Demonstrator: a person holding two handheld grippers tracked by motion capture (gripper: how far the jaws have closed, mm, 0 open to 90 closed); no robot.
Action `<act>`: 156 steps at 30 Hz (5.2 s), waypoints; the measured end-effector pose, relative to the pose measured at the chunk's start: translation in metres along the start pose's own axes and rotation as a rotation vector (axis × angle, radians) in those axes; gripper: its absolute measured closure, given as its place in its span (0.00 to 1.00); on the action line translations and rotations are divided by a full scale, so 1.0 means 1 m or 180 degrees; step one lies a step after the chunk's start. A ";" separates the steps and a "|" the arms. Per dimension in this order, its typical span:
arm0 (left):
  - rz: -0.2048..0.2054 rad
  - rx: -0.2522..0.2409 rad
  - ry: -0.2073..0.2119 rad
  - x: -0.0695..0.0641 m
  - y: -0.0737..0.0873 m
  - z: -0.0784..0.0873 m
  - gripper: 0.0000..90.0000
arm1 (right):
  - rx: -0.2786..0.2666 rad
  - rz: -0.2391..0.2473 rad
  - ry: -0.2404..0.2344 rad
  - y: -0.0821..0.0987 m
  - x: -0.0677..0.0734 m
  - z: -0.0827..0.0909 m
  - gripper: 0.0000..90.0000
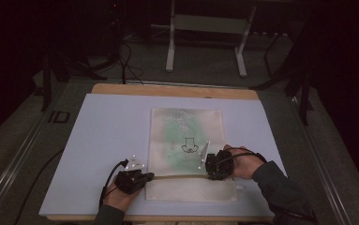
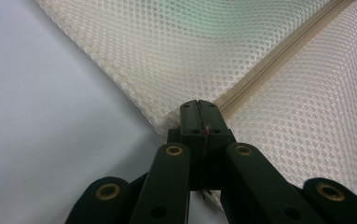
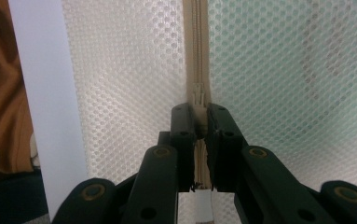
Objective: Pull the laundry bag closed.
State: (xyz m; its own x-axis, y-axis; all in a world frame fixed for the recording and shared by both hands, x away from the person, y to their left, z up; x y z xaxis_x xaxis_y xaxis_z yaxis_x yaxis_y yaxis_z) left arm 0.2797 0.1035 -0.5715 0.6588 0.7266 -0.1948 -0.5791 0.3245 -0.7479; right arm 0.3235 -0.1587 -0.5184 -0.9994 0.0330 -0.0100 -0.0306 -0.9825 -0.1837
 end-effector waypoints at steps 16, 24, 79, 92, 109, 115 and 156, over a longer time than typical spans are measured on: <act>0.0001 0.0000 0.0007 0.000 0.000 0.000 0.99 | 0.0011 -0.0065 0.0017 0.015 -0.002 0.003 0.92; -0.0001 -0.0003 0.0007 0.000 0.000 0.000 0.99 | -0.0006 -0.0091 0.0011 0.017 -0.001 0.005 0.92; -0.0004 0.0000 0.0004 0.000 0.000 0.000 0.99 | -0.0029 -0.0328 0.0054 0.055 -0.004 0.013 0.92; -0.0002 -0.0001 0.0004 0.000 0.000 0.000 0.99 | -0.0034 -0.0467 0.0020 0.073 -0.002 0.011 0.92; 0.0024 -0.0005 -0.0024 -0.001 0.000 0.000 0.99 | -0.0096 -0.0490 0.0048 0.075 -0.002 0.006 0.91; 0.0070 -0.0010 -0.0007 0.000 0.000 0.000 0.99 | -0.0156 -0.0539 0.0054 0.076 -0.002 0.001 0.87; 0.0096 -0.0080 -0.0025 0.003 -0.003 0.006 0.95 | -0.0858 -0.1184 0.0558 0.122 -0.011 0.027 0.77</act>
State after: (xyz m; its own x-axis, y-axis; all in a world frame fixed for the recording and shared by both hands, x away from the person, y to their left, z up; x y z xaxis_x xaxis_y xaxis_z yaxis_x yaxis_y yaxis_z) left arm 0.2803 0.1080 -0.5659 0.6372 0.7408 -0.2126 -0.5864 0.2870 -0.7574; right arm 0.3303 -0.2839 -0.5139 -0.9031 0.4256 -0.0564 -0.3565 -0.8167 -0.4537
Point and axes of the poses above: each handheld gripper's, and its own axes: z roughly backward along the jaws, y roughly out of its underside, x roughly to its left, the point moved 5 cm from there along -z, roughly forward along the jaws, and after that the axes turned 4 degrees about -x, right-handed, at the moved point
